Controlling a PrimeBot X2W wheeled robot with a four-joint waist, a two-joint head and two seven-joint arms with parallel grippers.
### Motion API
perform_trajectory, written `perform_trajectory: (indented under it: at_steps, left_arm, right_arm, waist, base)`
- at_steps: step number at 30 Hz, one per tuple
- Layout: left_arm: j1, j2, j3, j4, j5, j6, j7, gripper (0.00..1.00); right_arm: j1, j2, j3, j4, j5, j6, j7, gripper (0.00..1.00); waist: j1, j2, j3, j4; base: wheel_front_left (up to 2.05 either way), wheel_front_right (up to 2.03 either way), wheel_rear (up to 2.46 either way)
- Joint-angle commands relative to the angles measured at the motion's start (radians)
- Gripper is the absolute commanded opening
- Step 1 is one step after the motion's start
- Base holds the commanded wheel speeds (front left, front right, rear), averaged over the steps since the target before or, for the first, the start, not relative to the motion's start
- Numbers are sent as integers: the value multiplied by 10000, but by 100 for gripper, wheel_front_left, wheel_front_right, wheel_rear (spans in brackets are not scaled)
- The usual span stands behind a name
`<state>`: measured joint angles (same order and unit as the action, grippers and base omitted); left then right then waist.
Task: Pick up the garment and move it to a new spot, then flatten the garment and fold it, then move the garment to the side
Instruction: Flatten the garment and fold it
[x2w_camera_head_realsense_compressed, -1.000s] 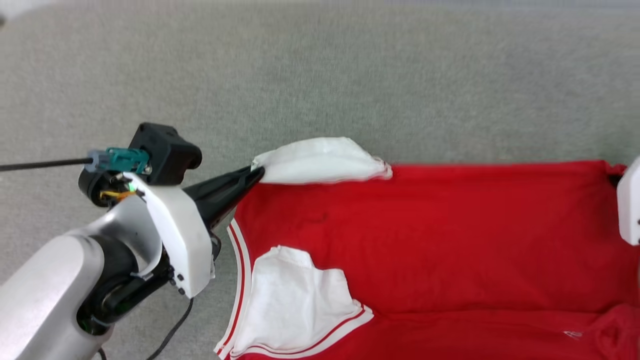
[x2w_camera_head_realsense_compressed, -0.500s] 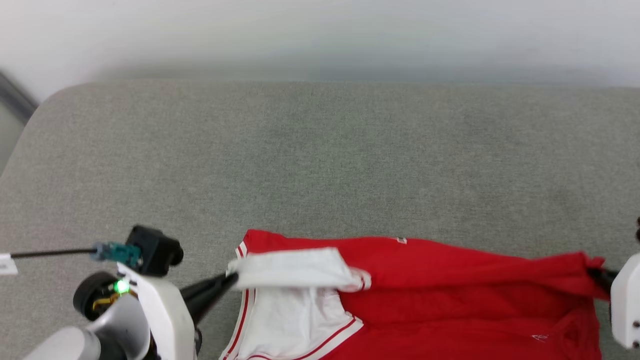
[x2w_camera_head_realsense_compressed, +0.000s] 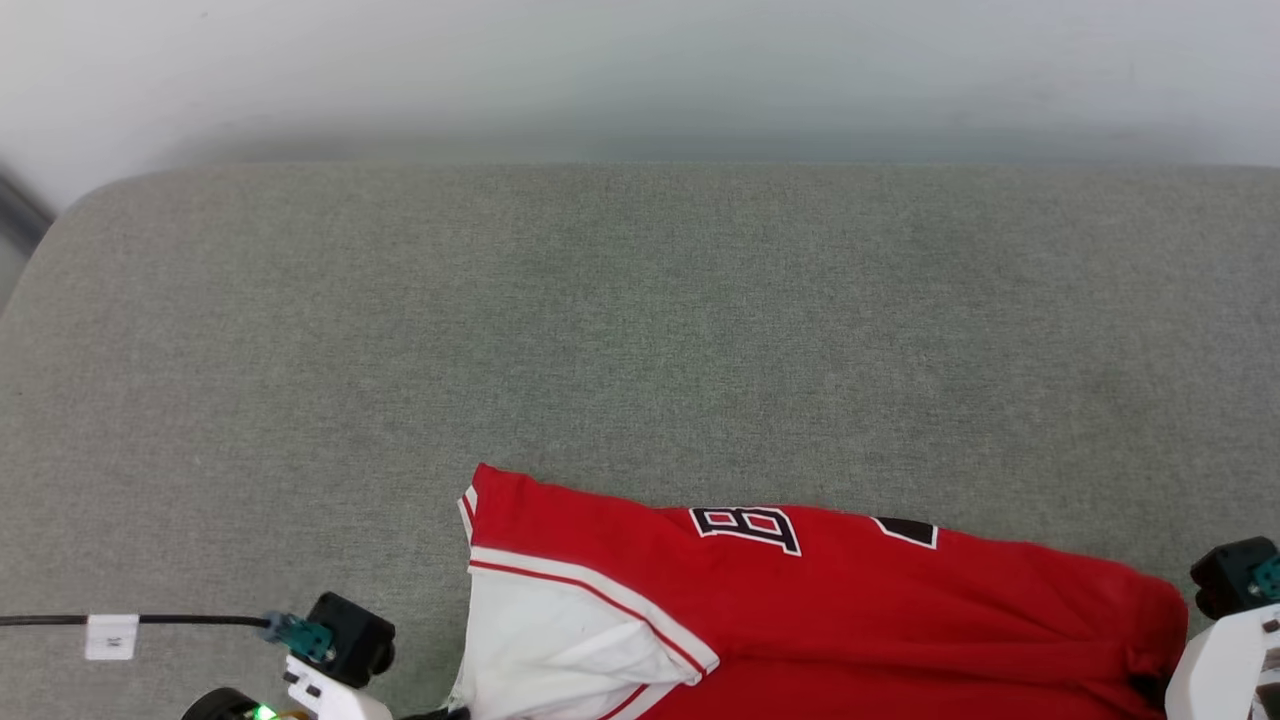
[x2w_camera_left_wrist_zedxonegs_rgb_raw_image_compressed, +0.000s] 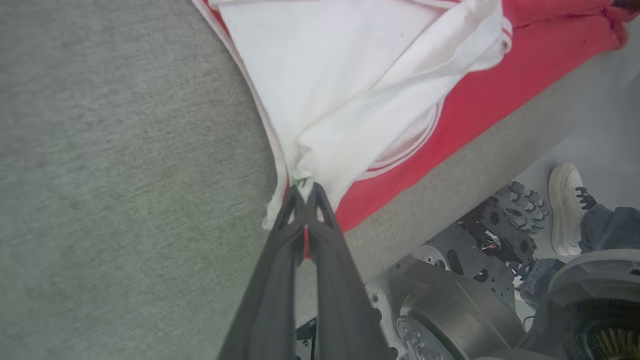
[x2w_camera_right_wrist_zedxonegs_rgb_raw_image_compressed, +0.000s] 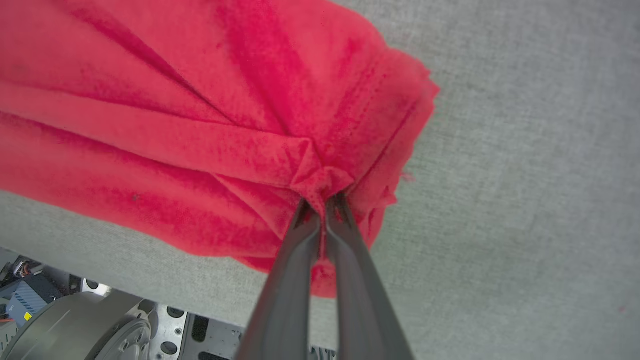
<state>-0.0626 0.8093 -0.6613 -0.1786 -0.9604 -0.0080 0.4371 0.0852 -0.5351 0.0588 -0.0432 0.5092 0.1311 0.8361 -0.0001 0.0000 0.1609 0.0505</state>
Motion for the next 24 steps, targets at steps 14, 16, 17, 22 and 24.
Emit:
perform_trajectory:
  at_steps: [14, 16, 17, 22, 24]
  left_arm:
    - [-455, -901, -634, 1726, 660, -695, -697, 100]
    - [-458, -916, -563, 1796, 704, -715, -919, 100]
    - [-435, -915, -519, 1823, 704, -709, -1046, 100]
    - [-261, -922, -112, 1533, 689, -727, -2013, 100]
    - [-273, -920, 118, 1298, 907, -794, -2715, 100]
  right_arm:
    - [-394, -11, 354, 1102, 411, -9, -1096, 100]
    - [-404, -56, 254, 1052, 529, -7, -1202, 100]
    - [-395, -96, 221, 997, 567, -7, -1223, 100]
    - [-210, -131, -150, 267, 822, -7, -1250, 100]
    - [-82, 26, -590, -75, 897, -7, -1158, 100]
  waist:
    - [1, 0, -1, -2]
    - [1, 0, -149, -1]
    - [1, 0, -229, -10]
    - [1, 0, -647, -58]
    - [1, 0, -777, -69]
  base:
    - [0, 0, 0]
    - [0, 0, 0]
    - [0, 0, 0]
    - [0, 0, 0]
    - [0, 0, 0]
